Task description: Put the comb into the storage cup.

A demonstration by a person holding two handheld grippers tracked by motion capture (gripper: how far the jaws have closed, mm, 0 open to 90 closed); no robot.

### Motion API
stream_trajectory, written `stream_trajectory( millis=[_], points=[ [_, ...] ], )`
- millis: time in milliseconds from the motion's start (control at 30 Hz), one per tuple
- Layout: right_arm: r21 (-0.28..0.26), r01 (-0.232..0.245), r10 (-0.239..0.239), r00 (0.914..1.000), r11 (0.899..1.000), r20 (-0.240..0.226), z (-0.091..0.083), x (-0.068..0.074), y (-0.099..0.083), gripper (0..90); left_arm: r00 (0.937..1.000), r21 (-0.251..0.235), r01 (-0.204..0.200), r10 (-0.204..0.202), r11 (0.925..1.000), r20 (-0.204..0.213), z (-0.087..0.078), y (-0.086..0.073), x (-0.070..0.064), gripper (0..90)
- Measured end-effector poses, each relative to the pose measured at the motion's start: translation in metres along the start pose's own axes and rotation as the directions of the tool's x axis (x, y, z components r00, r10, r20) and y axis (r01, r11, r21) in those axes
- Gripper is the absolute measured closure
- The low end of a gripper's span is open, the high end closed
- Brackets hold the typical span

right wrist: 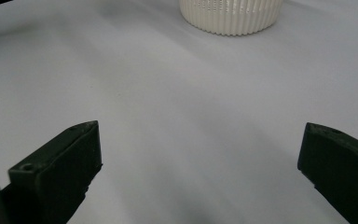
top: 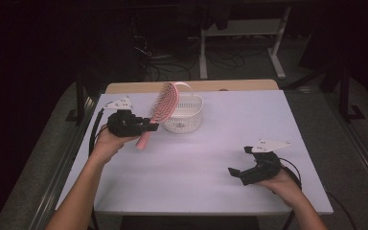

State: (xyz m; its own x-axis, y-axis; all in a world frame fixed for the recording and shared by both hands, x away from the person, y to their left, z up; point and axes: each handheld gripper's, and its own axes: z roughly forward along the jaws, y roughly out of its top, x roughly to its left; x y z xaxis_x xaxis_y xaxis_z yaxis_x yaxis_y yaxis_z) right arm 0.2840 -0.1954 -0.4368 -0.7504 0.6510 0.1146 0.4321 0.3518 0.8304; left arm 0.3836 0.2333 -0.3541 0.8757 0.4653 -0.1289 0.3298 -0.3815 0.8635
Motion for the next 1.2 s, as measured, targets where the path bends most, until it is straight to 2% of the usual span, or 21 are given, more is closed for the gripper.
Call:
stream_trajectory(
  millis=[200, 267, 600, 1200],
  points=[
    [0.003, 0.001, -0.001, 1.0, 1.0, -0.002, 0.0, 0.0, 0.0, 0.0, 1.0, -0.038, -0.008, 0.008, 0.9992, 0.002, 0.004, 0.008, 0.004, 70.3],
    [0.003, 0.001, -0.001, 1.0, 1.0, -0.003, 0.0, 0.0, 0.0, 0.0, 0.9997, -0.048, -0.025, 0.025, 0.9986, 0.0, 0.005, 0.012, 0.005, 70.3],
    [0.005, 0.004, -0.004, 1.0, 1.0, -0.006, 0.0, 0.001, -0.001, 0.0, 0.9983, -0.1, -0.058, 0.058, 0.9933, -0.007, 0.01, 0.031, 0.014, 70.3],
    [-0.001, 0.0, 0.0, 1.0, 1.0, -0.006, -0.001, 0.0, -0.001, 0.0, 0.9927, -0.18, -0.12, 0.116, 0.9764, -0.032, 0.033, 0.064, 0.03, 70.3]
  ],
)
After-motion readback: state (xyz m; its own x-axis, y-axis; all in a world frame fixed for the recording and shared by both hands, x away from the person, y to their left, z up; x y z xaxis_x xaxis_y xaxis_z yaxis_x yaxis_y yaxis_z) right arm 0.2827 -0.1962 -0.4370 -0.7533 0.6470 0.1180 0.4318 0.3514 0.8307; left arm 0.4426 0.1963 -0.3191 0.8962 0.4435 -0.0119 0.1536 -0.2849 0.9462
